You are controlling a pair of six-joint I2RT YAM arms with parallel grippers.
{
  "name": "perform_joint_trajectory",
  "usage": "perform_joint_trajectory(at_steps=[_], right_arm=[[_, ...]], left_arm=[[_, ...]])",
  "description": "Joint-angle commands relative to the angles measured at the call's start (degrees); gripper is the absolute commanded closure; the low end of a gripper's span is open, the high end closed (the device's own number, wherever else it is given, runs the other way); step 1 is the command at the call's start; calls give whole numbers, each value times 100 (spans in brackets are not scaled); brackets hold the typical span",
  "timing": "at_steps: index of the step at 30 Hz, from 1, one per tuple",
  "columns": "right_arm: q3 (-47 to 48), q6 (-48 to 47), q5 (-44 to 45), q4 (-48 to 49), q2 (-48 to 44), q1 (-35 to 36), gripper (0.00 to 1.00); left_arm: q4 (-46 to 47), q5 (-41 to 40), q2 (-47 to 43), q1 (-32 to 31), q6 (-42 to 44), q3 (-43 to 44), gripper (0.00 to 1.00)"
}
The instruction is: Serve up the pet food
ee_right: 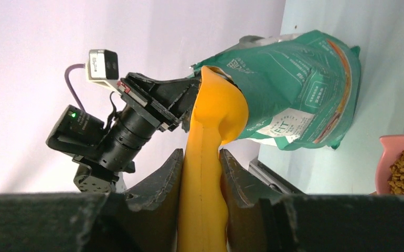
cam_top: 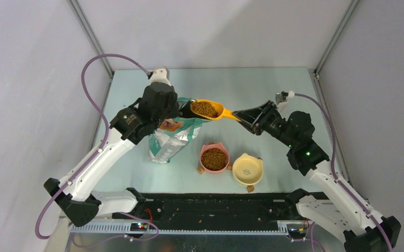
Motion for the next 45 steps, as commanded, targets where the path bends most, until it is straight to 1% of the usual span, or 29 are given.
perform_joint_trajectory(at_steps=[1,5,13,20,23,28,31,36,45], right_arm=[[-6,37,374,-244,-232,-173,100],[-84,194,224,-206,-159,-200,100],[-514,574,-229,694,86,-259,100],[-1330,992,-506,2209,55,-376,100],[-1763,1317,-549,3078,75,-414,100],[-2213,1631,-478,3844,112,-438,100],[-2311,1791,-432,4317,152,-456,100],[-2227,1856,-530,4353,97,-511,100],[-2115,1705,-558,3654,-542,-649,100]], left_arm=[[-107,-331,-98,81,116,-28,100],[-118,-314,-99,84,111,-27,100],[-74,-254,-102,83,116,-48,100],[-61,-189,-101,86,109,-66,100],[-44,-155,-95,83,103,-84,100],[-46,-112,-53,86,87,-89,100],[-48,-102,-37,80,93,-82,100],[-42,-123,-58,80,86,-99,100],[-52,-129,-40,79,94,-99,100]])
